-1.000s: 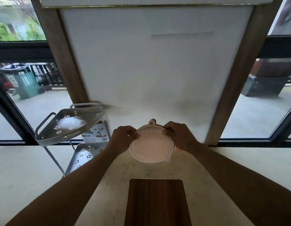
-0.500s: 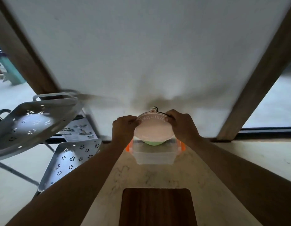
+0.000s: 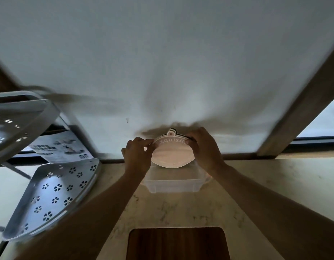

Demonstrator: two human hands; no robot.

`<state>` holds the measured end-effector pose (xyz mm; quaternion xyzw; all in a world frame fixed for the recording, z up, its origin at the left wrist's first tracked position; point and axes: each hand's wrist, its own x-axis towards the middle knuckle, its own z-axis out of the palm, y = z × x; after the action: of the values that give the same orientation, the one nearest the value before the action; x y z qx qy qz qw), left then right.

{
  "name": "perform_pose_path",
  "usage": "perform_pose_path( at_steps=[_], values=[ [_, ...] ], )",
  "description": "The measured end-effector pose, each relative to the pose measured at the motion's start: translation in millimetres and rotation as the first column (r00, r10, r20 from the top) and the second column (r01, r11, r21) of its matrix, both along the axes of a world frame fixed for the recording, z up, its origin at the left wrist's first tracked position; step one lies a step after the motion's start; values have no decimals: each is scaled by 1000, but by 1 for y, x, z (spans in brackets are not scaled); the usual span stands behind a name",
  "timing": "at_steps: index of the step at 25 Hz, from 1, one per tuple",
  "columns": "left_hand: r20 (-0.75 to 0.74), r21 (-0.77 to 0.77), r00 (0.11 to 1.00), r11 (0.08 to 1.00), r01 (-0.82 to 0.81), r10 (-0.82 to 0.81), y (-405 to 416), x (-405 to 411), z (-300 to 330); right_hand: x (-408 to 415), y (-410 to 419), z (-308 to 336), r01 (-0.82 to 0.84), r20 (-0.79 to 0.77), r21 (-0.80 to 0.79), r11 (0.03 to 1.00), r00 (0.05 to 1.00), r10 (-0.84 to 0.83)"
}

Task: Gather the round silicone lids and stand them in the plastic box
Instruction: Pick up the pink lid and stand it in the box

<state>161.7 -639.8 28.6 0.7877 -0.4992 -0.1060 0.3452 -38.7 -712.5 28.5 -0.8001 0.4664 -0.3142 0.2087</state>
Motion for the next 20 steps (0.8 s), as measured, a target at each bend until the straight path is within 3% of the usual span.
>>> perform_pose_path(
  at_steps=[4,20],
  values=[
    [5,-60,1000,998,28,-28,-7,1,-9,3,-4,-11,73,69,-59,996,995,-69],
    [75,-136,996,989,48,-38,-7,3,-18,1,1,-15,160,-69,-193,968,982,-177]
  ],
)
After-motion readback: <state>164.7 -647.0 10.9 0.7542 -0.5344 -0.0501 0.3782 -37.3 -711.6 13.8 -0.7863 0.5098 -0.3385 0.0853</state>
